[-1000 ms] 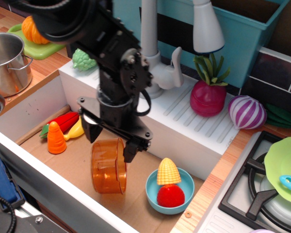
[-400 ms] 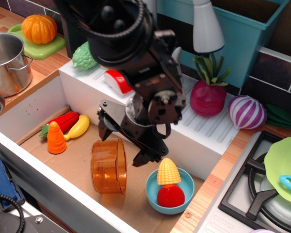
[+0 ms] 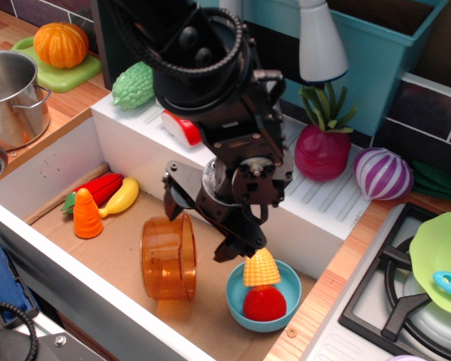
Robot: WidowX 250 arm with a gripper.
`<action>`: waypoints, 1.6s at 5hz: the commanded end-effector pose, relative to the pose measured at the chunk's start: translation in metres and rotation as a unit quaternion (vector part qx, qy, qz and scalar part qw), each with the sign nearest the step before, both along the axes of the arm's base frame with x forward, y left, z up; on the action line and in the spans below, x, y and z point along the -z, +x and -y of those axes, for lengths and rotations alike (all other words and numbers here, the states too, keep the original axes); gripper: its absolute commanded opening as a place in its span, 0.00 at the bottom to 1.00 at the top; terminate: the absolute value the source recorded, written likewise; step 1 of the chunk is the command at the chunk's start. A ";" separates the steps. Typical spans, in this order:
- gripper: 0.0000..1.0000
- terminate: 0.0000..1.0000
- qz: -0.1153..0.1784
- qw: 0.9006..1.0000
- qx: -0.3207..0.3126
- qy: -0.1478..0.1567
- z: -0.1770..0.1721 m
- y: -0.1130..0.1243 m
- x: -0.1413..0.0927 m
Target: Flip orange pot upright in sink
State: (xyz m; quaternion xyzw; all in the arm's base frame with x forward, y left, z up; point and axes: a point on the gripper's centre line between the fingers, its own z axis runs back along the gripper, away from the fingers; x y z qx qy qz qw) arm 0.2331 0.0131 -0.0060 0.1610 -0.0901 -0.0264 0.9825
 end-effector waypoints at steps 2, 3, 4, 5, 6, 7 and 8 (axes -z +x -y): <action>1.00 0.00 0.012 1.000 0.013 0.001 -0.031 -0.001 -0.008; 1.00 0.00 0.012 1.000 0.022 0.010 -0.042 -0.010 -0.004; 1.00 0.00 0.011 0.999 0.034 0.023 -0.054 -0.016 -0.001; 1.00 0.00 0.015 0.998 0.046 0.031 -0.068 -0.020 -0.002; 1.00 0.00 0.025 0.998 0.045 0.030 -0.074 -0.020 -0.001; 1.00 0.00 0.036 0.998 0.041 0.019 -0.072 -0.017 0.005; 1.00 0.00 0.041 0.998 0.042 0.007 -0.072 -0.015 0.006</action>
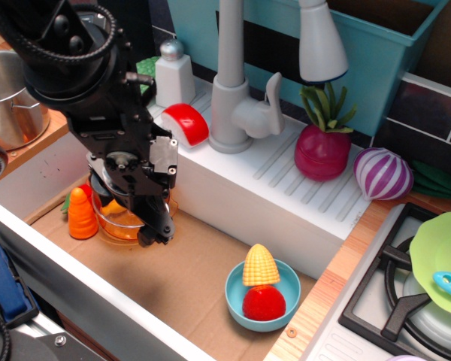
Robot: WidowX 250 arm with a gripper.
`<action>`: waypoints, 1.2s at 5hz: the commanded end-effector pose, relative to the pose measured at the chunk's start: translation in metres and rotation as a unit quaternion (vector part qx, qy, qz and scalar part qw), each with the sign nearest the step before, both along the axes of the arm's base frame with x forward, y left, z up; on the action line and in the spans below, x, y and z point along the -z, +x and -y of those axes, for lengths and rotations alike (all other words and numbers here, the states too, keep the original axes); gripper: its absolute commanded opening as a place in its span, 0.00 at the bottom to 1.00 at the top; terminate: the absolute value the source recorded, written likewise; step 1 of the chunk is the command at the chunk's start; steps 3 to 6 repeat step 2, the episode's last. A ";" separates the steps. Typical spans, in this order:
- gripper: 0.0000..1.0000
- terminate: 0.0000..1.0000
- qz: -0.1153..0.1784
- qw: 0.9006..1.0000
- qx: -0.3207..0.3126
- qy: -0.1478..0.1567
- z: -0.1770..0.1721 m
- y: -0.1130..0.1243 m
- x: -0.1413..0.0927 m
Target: Flip orange pot upright in sink
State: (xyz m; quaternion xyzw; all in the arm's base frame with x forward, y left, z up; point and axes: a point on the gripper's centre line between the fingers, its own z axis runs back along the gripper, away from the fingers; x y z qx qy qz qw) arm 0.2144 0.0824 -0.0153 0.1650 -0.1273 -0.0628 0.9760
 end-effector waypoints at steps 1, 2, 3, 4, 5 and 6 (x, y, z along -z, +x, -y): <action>1.00 0.00 0.018 0.999 0.000 -0.035 0.002 0.005 -0.003; 1.00 1.00 0.037 0.995 -0.016 -0.096 0.011 0.004 -0.004; 1.00 1.00 0.037 0.995 -0.016 -0.096 0.011 0.004 -0.004; 1.00 1.00 0.037 0.995 -0.016 -0.096 0.011 0.004 -0.004; 1.00 1.00 0.037 0.995 -0.016 -0.096 0.011 0.004 -0.004; 1.00 1.00 0.037 0.995 -0.016 -0.096 0.011 0.004 -0.004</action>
